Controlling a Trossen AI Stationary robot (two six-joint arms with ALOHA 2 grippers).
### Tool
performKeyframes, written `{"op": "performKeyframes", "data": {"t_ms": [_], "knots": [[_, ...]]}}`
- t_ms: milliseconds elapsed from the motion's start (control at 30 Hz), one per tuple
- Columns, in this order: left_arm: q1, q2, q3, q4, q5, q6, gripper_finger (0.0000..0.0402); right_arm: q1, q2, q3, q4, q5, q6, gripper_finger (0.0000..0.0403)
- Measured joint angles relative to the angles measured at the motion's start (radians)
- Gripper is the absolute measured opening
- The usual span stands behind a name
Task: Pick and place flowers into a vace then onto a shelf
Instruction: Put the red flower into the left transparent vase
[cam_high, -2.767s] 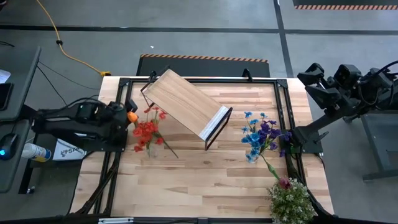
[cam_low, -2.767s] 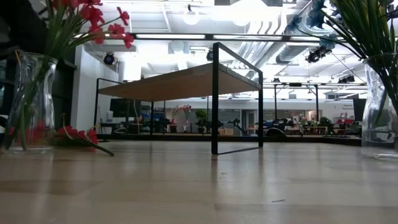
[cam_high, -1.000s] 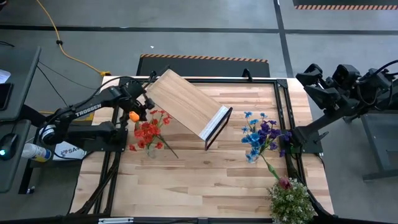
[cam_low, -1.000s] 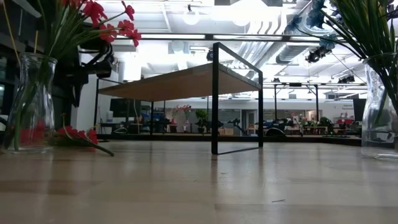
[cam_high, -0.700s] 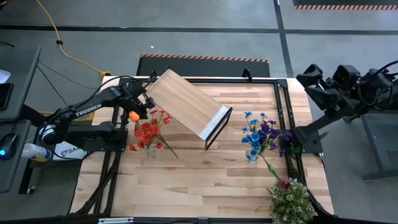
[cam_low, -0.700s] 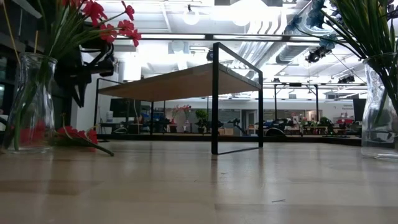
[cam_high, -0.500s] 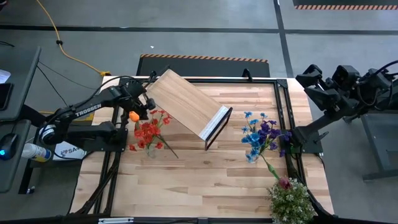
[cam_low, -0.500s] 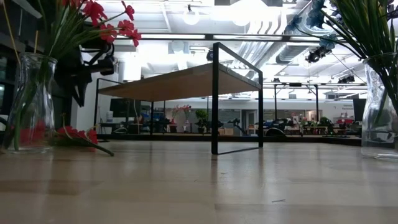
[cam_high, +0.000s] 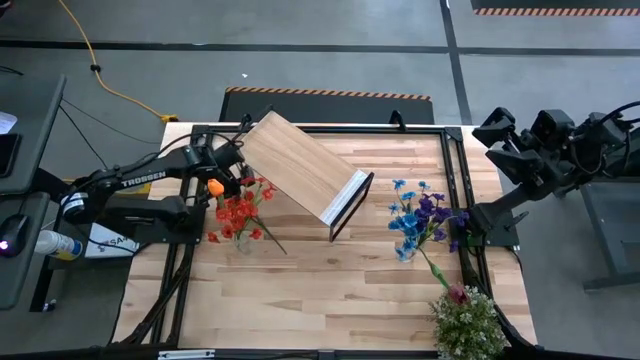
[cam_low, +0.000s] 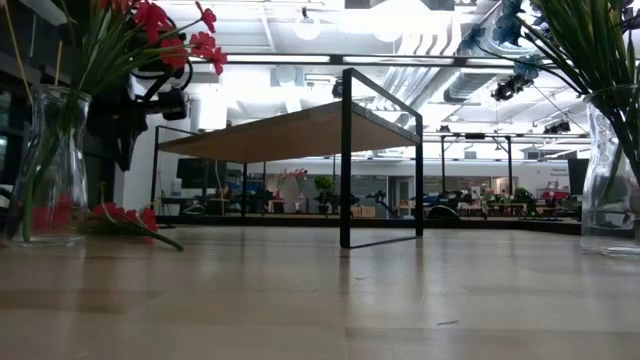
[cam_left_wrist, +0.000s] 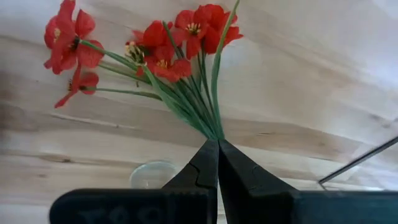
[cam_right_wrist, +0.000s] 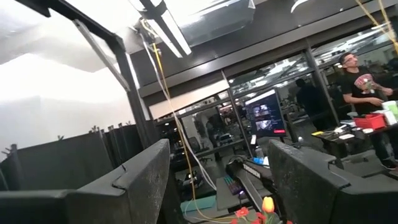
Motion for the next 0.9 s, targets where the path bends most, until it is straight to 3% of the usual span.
{"op": "performKeyframes", "data": {"t_ms": [233, 433, 633, 900], "knots": [[0.000, 0.014, 0.000, 0.001, 0.001, -0.002, 0.0047, 0.000, 0.000, 0.000, 0.000, -0.045, 0.000, 0.0261], [0.000, 0.098, 0.000, 0.004, 0.013, 0.012, 0.0056, 0.000, 0.000, 0.000, 0.000, -0.081, 0.000, 0.0261], [0.000, 0.181, 0.001, 0.034, 0.105, 0.072, 0.0126, 0.000, 0.000, 0.000, 0.000, -0.086, 0.000, 0.0261], [0.000, 0.217, 0.001, 0.002, 0.122, 0.018, 0.0229, 0.000, 0.000, 0.000, 0.000, -0.105, -0.001, 0.0261]]}}
